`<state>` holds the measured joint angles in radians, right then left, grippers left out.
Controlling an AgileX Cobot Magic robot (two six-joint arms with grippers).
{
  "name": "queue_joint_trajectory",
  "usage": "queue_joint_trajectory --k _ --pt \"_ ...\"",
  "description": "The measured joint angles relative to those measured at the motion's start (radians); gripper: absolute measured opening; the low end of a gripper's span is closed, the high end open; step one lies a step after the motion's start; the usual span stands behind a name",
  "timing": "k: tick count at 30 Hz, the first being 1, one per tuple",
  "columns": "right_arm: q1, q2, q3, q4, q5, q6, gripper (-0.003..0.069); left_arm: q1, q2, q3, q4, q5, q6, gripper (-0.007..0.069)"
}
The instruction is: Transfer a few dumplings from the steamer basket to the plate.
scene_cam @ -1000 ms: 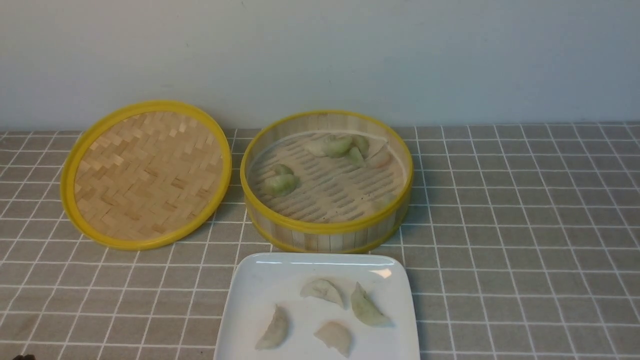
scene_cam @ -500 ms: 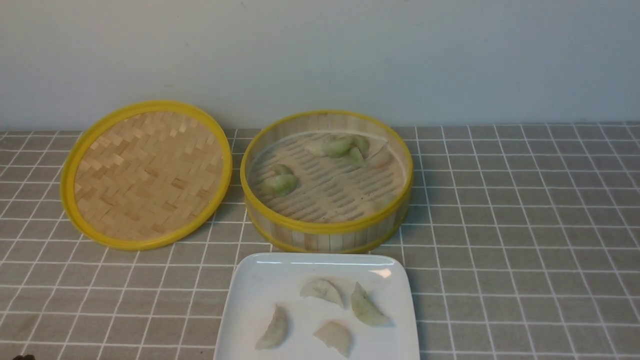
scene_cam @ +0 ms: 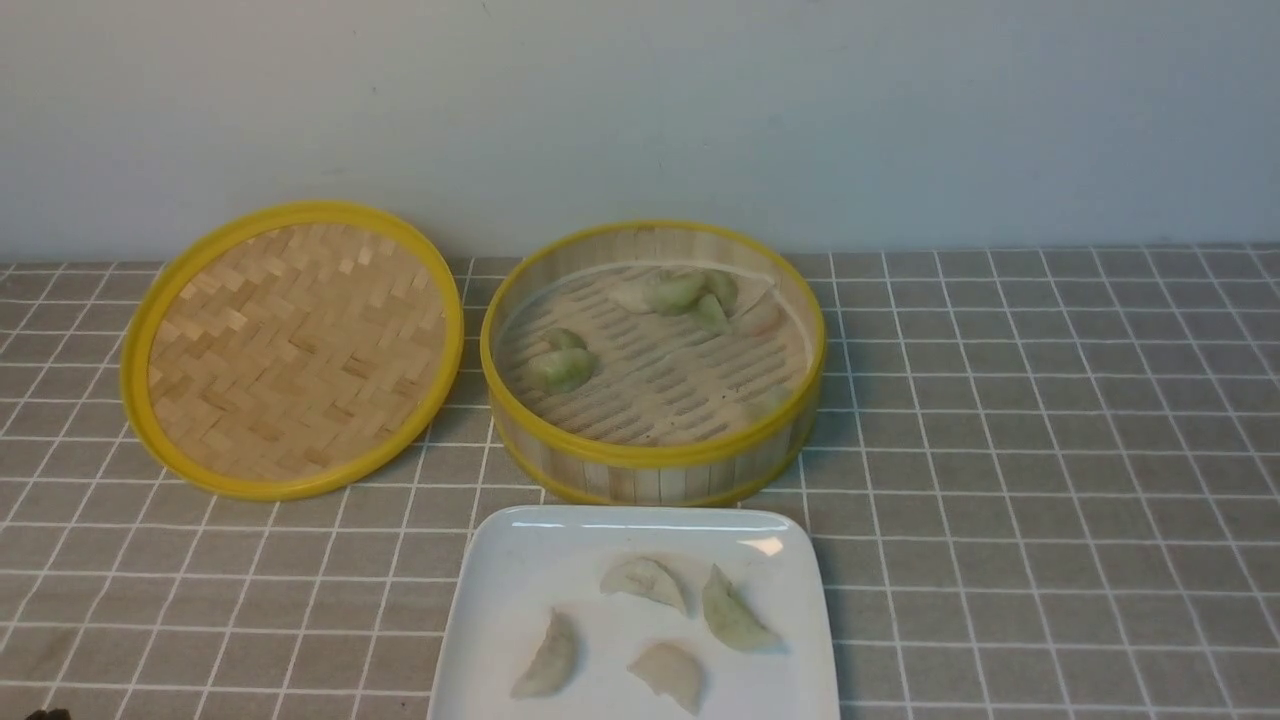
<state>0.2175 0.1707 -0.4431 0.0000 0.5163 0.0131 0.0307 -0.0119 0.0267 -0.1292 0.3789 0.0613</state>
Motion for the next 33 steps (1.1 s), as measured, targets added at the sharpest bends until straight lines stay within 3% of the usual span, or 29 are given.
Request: queue_joint_trajectory --k 4,12,33 --pt "-0.123 -0.107 0.204 -0.018 0.001 0.000 -0.0015 0.000 0.000 0.000 0.000 0.000 0.000 -0.0005" --pt "-0.216 -0.180 0.441 -0.044 -0.071 0.000 -0.0015 0.000 0.000 0.000 0.000 0.000 0.000 -0.0005" --pt "-0.227 -0.182 0.462 -0.039 -0.127 0.001 -0.0015 0.000 0.000 0.000 0.000 0.000 0.000 -0.0005"
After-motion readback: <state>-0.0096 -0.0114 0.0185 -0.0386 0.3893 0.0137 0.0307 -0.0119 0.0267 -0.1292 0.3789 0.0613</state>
